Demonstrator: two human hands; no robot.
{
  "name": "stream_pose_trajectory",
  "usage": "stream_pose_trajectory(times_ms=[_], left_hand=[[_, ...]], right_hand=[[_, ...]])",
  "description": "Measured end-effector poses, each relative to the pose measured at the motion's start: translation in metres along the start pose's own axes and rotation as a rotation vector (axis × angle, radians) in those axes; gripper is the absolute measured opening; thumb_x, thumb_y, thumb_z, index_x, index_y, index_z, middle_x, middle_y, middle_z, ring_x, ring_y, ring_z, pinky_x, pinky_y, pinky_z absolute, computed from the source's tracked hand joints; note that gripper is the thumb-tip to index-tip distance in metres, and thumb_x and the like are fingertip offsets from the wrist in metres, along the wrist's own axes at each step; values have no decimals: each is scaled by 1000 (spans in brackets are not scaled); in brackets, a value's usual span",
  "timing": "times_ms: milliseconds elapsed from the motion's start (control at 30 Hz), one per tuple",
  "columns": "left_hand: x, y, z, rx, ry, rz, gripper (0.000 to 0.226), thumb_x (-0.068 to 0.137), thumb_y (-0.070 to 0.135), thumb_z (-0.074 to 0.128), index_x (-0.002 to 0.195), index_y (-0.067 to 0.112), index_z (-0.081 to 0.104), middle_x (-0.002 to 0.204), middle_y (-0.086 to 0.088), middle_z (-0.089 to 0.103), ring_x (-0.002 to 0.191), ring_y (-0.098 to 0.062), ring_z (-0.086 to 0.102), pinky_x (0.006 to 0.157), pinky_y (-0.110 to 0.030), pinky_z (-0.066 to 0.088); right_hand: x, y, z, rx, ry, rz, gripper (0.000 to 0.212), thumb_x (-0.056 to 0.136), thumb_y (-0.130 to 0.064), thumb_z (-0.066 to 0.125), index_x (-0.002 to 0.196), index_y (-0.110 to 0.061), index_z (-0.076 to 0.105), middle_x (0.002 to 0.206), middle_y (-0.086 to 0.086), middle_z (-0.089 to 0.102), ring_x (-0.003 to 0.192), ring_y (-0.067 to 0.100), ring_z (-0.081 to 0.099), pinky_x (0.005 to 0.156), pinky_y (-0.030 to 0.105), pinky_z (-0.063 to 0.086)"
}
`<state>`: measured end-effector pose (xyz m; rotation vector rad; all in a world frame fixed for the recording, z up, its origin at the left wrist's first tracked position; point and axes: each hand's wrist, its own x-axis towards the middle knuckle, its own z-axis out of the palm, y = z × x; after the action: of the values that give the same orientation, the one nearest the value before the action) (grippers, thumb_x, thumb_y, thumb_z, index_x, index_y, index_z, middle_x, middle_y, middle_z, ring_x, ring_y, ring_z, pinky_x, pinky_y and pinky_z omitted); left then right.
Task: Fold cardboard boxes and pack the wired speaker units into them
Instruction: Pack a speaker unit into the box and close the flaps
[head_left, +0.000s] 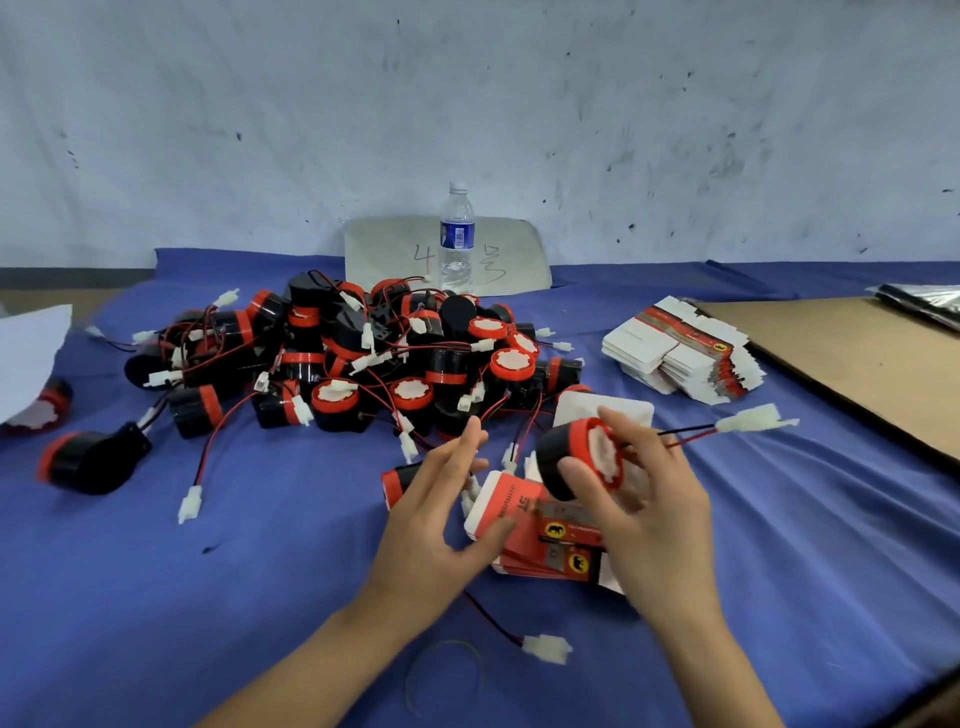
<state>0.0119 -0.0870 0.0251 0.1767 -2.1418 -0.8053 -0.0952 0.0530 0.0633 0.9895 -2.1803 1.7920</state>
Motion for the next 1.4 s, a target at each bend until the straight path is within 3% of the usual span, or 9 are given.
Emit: stream_pose_trajectory(times_ms=[133, 233, 400, 533, 767, 867, 1000, 1233, 1400], left_hand=[[-3, -4, 0, -72, -92, -77, 84, 81, 50, 64, 149, 41, 17, 134, 14, 48, 121, 8, 46, 98, -6, 34], [-5, -2, 1, -102, -174, -132, 95, 72, 62, 67, 144, 60, 5, 139, 28, 40, 127, 10, 40, 97, -3, 32], [-8, 3, 6, -56, -247, -117, 107, 65, 67, 68, 139, 64, -10, 138, 49, 23, 128, 17, 30, 102, -7, 28], [-9, 8, 9, -28, -234, -148, 110, 61, 67, 66, 132, 69, -18, 124, 59, 21, 119, 15, 30, 95, -2, 28], [-7, 4, 11, -111, -138, -111, 109, 69, 44, 67, 140, 61, -15, 102, 14, 62, 102, -2, 57, 89, -11, 43], [-6, 3, 10, -111, -122, -80, 106, 74, 42, 66, 144, 56, -13, 99, 15, 60, 96, -7, 60, 85, -18, 48], [-9, 2, 8, -106, -157, -99, 102, 74, 53, 64, 141, 61, -13, 112, 6, 63, 105, -10, 59, 89, -34, 51], [-8, 3, 8, -79, -168, -109, 98, 74, 57, 61, 138, 65, -12, 118, -3, 64, 111, -13, 59, 91, -34, 51], [-8, 2, 8, -83, -170, -109, 98, 74, 55, 63, 139, 65, -10, 115, 1, 66, 108, -9, 59, 91, -27, 51]], right_hand=[[9, 7, -14, -21, -72, 6, 31, 80, -29, 70, 106, -42, 59, 106, -7, 62, 94, 1, 60, 75, 7, 44], [12, 5, -18, 39, -224, 28, 31, 81, -25, 70, 108, -38, 62, 103, -7, 63, 89, 6, 64, 73, 14, 50], [9, -2, -19, 203, -472, -21, 28, 82, -22, 67, 107, -35, 64, 94, -11, 70, 85, 6, 67, 71, 14, 49], [6, -7, -17, 373, -623, -73, 30, 87, -14, 61, 116, -16, 63, 109, -4, 70, 101, 16, 67, 80, 18, 51], [3, -7, -9, 48, -309, -98, 35, 72, -27, 74, 103, -35, 60, 95, -19, 63, 88, 6, 62, 72, 22, 52], [1, -4, -6, -189, -230, -148, 41, 69, -26, 82, 104, -29, 62, 101, -16, 57, 92, 10, 58, 75, 37, 55], [0, -2, -3, -297, -275, -219, 37, 69, -35, 80, 99, -27, 61, 100, -16, 59, 86, 8, 57, 73, 20, 46], [-4, -1, 5, -291, -189, -251, 41, 70, -59, 64, 87, -25, 51, 102, -5, 66, 82, 23, 63, 63, 40, 54], [-3, 3, 8, -310, -161, -303, 51, 73, -66, 53, 91, -19, 54, 103, -6, 66, 78, 19, 62, 60, 29, 51]])
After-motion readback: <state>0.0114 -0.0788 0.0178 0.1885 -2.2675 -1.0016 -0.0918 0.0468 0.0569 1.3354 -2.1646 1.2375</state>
